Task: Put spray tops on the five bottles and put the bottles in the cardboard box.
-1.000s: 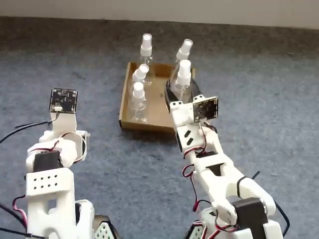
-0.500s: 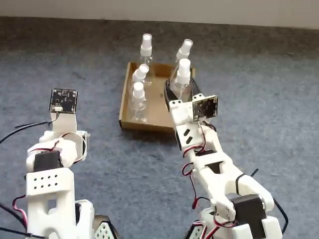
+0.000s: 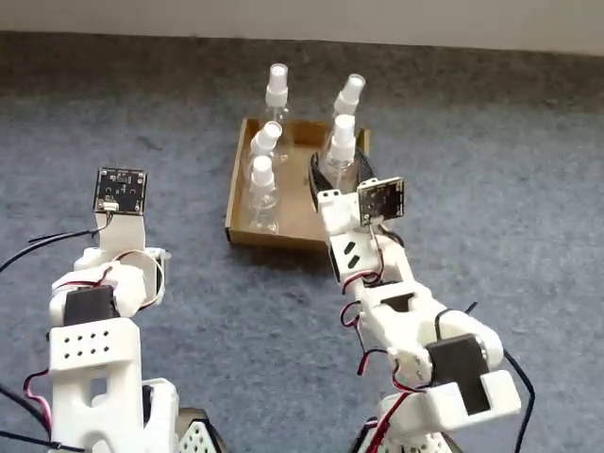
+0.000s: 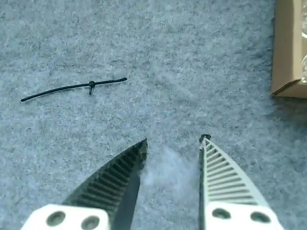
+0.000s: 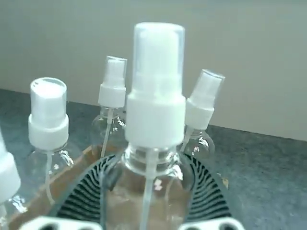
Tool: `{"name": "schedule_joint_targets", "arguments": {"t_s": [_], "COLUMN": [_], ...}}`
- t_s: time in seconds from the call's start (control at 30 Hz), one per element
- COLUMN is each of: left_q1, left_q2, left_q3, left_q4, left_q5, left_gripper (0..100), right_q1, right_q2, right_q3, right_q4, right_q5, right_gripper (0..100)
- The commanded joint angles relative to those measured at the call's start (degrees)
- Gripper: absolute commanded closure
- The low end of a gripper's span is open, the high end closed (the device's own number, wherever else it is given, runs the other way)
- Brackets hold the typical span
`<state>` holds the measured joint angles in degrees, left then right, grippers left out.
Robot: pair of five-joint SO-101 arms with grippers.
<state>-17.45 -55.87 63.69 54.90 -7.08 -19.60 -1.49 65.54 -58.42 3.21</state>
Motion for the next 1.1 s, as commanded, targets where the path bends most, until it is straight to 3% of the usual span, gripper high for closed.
{"name": "schedule_joint_targets", "arguments": {"t_s": [0.0,0.6,1.07], "left_q1": [-0.31,-0.22,-0.22], "left_q2": [-1.19,-1.19,-1.19], "left_q3": [-0.22,-0.22,-0.22], "left_q4": [-0.97,-0.97,-0.97], "left_q5": [-0.09,-0.09,-0.09], "left_gripper": [83,83,83], "right_q1": [-0.57,-0.66,-0.66], "right_q2": [2.77,13.76,14.37], "right_q3": [-3.38,-7.08,-6.55], "right_q4": [-6.81,-7.96,-8.04], "right_q5": [-0.09,-0.09,-0.09], "right_gripper": [99.5,99.5,99.1]}}
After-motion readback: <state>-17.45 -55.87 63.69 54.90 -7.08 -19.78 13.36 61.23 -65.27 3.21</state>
